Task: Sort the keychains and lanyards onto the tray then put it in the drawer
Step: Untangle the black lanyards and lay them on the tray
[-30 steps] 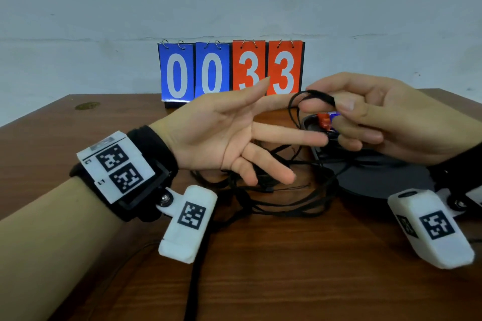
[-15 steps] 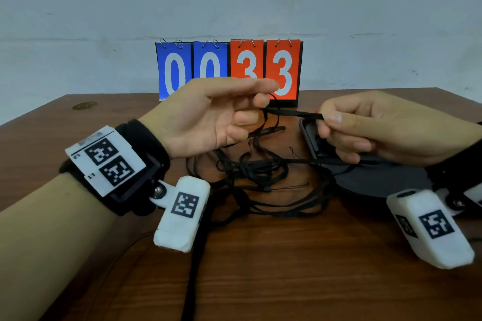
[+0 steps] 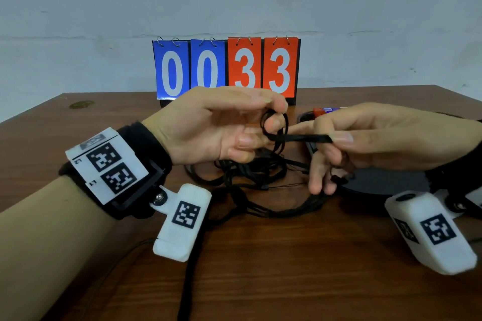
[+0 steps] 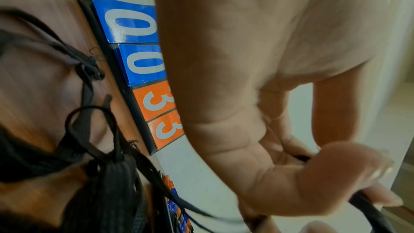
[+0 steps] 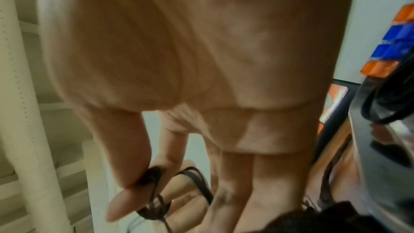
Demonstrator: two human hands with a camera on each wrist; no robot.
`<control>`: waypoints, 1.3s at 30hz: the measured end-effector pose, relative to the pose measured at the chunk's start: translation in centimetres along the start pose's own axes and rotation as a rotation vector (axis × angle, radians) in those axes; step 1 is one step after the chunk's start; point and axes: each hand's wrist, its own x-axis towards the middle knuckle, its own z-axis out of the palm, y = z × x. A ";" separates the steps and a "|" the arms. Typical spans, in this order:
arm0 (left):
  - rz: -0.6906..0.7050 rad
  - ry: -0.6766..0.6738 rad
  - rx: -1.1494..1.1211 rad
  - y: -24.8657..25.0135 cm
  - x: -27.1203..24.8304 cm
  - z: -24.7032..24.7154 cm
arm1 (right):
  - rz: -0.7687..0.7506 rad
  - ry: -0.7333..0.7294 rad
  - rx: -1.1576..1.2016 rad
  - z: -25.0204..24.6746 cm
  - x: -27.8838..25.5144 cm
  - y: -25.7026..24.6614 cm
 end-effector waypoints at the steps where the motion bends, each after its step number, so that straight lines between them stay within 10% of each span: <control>1: 0.003 -0.007 0.001 0.0 0.0 0.0 | 0.006 -0.020 -0.002 0.1 0.0 0.0; 14: 0.179 0.315 -0.108 1.1 -0.4 -1.4 | -0.027 0.412 -0.058 -1.6 0.0 0.2; 39: 0.400 0.598 -0.198 1.3 -0.2 -2.3 | -0.016 0.577 -0.010 -2.1 0.4 0.6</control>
